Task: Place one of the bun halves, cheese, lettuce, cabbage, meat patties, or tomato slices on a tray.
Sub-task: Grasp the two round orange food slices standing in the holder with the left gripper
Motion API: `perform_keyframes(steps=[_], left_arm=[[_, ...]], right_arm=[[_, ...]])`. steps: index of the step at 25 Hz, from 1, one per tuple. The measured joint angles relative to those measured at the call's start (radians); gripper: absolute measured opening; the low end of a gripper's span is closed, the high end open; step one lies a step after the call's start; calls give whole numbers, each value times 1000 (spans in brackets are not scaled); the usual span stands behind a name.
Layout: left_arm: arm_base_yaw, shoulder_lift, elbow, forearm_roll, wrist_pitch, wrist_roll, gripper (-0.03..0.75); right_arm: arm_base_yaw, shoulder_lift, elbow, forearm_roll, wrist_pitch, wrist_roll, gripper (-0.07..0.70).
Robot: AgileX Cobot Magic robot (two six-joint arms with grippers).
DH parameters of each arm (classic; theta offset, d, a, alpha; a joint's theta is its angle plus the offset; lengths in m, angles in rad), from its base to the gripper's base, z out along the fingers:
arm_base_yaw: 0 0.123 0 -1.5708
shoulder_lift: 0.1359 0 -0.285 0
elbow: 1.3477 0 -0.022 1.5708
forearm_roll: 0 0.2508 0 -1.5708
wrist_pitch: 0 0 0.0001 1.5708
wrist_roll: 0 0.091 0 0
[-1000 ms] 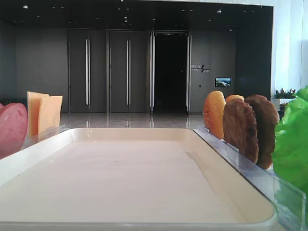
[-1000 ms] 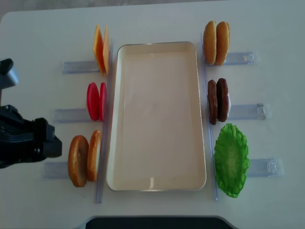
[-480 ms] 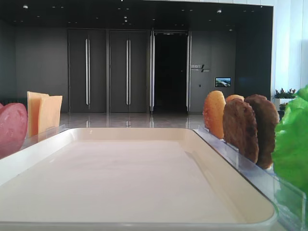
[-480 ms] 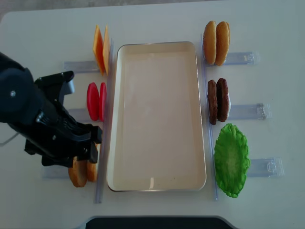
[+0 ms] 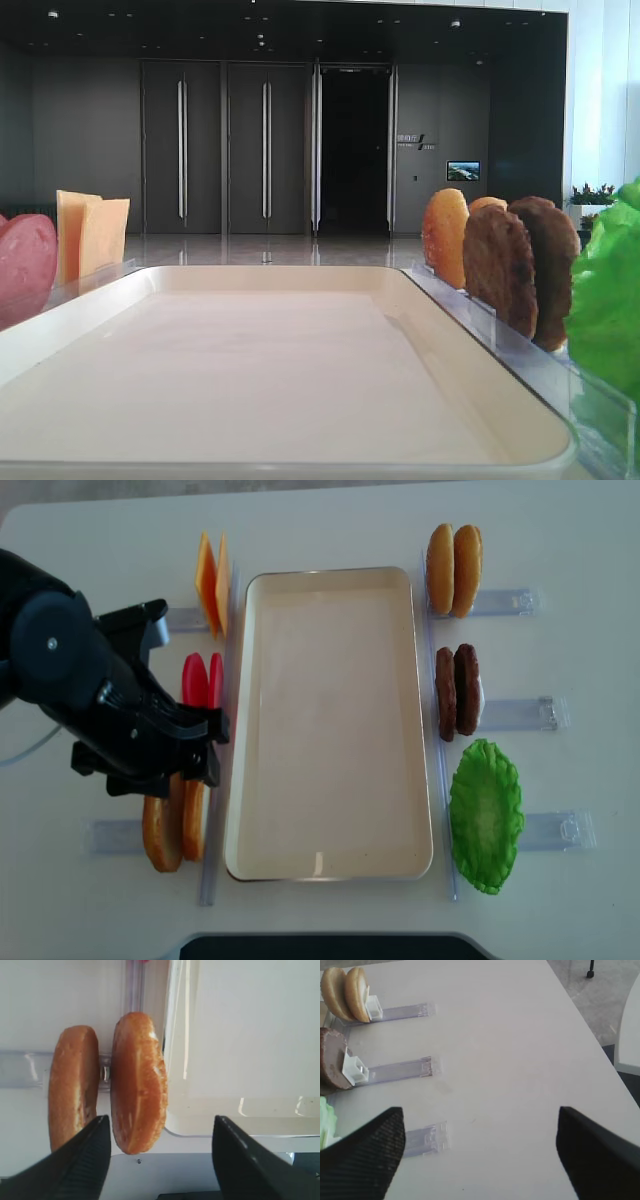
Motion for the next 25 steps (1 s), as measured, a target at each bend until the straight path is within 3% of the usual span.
perform_keyframes(steps=[5,25], left_arm=[[0,30,-9,16,31,0,484],[0,140,-11,11,16,17,484]], right_arm=[[0,0,0,0,0,0,584],[0,0,0,0,0,0,584]])
